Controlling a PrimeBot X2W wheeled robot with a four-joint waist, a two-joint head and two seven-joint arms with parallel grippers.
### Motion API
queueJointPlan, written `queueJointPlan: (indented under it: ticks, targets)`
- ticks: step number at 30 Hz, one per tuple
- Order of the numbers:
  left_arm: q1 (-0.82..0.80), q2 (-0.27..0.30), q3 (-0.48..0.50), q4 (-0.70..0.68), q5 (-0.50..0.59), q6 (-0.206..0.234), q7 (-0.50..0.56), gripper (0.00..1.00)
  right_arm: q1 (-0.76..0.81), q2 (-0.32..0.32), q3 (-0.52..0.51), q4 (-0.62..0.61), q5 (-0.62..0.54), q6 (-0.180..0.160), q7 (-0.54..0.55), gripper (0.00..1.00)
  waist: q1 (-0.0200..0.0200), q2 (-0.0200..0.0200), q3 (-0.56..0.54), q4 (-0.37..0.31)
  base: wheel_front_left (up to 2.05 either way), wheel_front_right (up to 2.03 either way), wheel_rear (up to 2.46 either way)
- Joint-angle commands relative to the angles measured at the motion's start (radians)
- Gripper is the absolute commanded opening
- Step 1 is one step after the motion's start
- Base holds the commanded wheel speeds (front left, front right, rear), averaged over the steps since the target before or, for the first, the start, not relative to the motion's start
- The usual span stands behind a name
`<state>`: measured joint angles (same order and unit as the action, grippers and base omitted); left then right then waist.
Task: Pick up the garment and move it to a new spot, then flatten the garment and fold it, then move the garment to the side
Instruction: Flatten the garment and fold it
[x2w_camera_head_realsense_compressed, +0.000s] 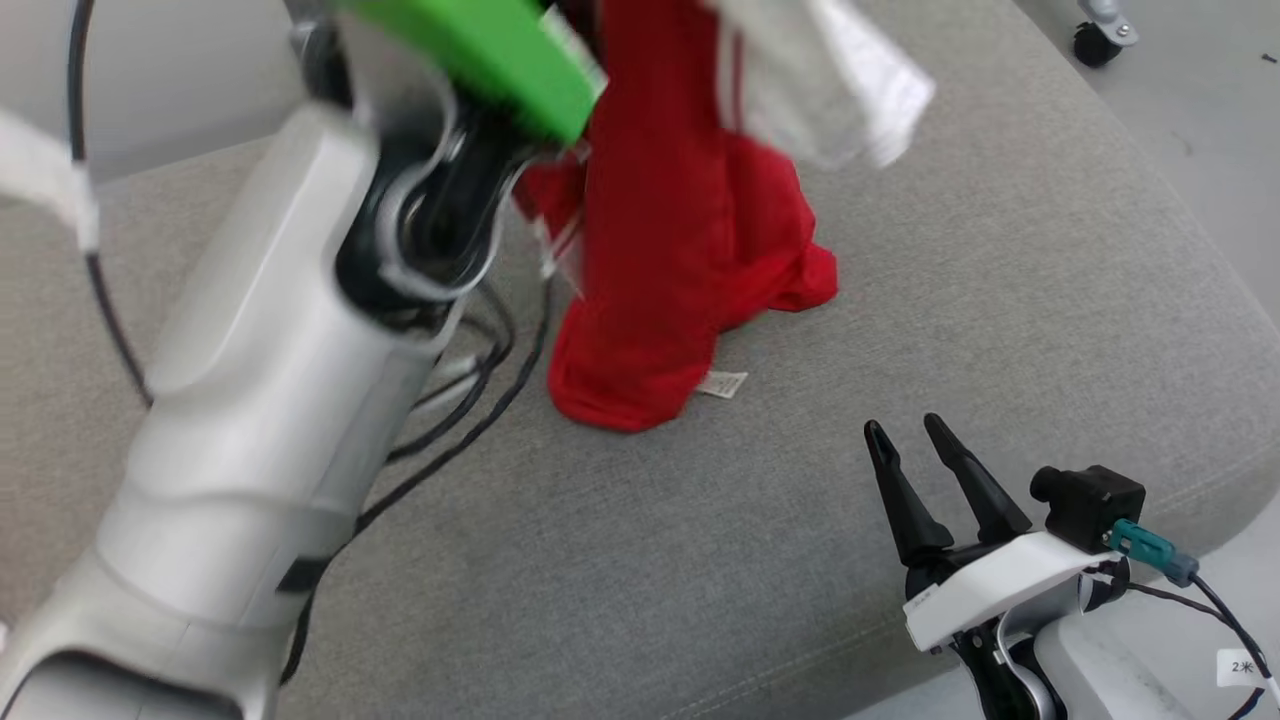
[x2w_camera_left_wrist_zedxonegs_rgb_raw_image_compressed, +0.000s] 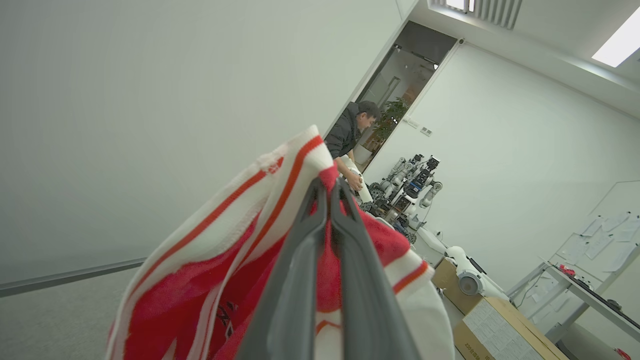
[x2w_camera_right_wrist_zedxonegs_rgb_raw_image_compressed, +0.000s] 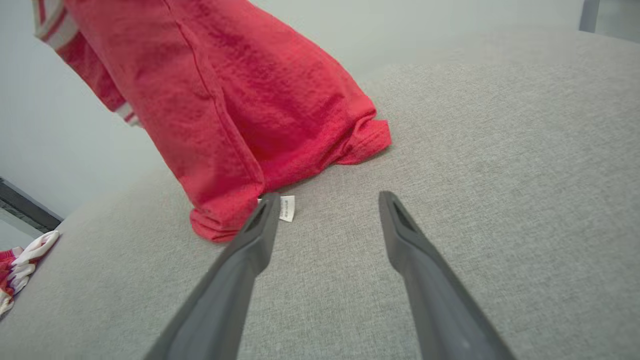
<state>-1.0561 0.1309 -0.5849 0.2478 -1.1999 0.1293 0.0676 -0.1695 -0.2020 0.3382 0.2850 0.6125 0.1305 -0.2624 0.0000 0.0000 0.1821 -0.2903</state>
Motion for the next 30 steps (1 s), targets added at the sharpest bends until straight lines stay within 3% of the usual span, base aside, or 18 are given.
queueJointPlan:
  ticks: [1,5,9,13,17,21,22,23,24,26,30]
  targets:
    - [0.098,0.053,0.016,-0.031,-0.019,0.015,-0.012,0.00,0.006,-0.002,-0.004,-0.003,-0.007,0.000,-0.003,1.00,0.0000,0.0000,-0.001,0.040,0.00,0.00,0.00]
    - [0.347,0.179,0.083,-0.109,-0.046,0.035,-0.078,0.00,0.020,-0.011,-0.020,0.001,-0.016,0.000,-0.003,1.00,0.0000,0.0000,0.001,0.083,0.00,0.00,0.00]
    - [0.539,0.264,0.158,-0.131,-0.066,0.035,-0.160,0.00,0.020,-0.020,-0.020,0.012,-0.023,0.000,-0.003,1.00,0.0000,0.0000,-0.003,0.122,0.00,0.00,0.00]
    - [0.677,0.301,0.222,-0.115,-0.097,0.028,-0.229,0.00,0.013,-0.025,-0.011,0.023,-0.025,0.000,-0.003,1.00,0.0000,0.0000,-0.009,0.144,0.00,0.00,0.00]
    - [0.780,0.332,0.244,-0.088,-0.057,0.019,-0.286,0.00,0.018,-0.032,-0.006,0.030,-0.020,0.000,-0.003,1.00,0.0000,0.0000,-0.019,0.158,0.00,0.00,0.00]
    - [0.833,0.323,0.237,-0.035,0.006,0.002,-0.319,0.00,0.027,-0.040,0.005,0.044,-0.013,0.000,-0.003,1.00,0.0000,0.0000,-0.032,0.176,0.00,0.00,0.00]
    - [0.840,0.319,0.233,-0.017,0.026,0.003,-0.322,0.17,0.027,-0.041,0.007,0.046,-0.012,0.000,-0.003,1.00,0.0000,0.0000,-0.036,0.179,0.00,0.00,0.00]
    - [0.846,0.313,0.228,0.003,0.056,0.004,-0.327,0.90,0.026,-0.043,0.011,0.049,-0.009,0.000,-0.003,1.00,0.0000,0.0000,-0.040,0.183,0.00,0.00,0.00]
    - [0.847,0.308,0.226,0.016,0.086,0.010,-0.329,1.00,0.026,-0.043,0.013,0.051,-0.008,0.000,-0.003,1.00,0.0000,0.0000,-0.045,0.186,0.00,0.00,0.00]
    - [0.849,0.289,0.240,0.035,0.167,0.019,-0.334,1.00,0.025,-0.047,0.020,0.056,-0.004,0.000,-0.003,1.00,0.0000,0.0000,-0.055,0.191,0.00,0.00,0.00]
    - [0.896,0.232,0.307,-0.021,0.447,0.036,-0.332,1.00,0.026,-0.054,0.034,0.063,0.005,0.000,-0.003,1.00,0.0000,0.0000,-0.071,0.195,0.00,0.00,0.00]
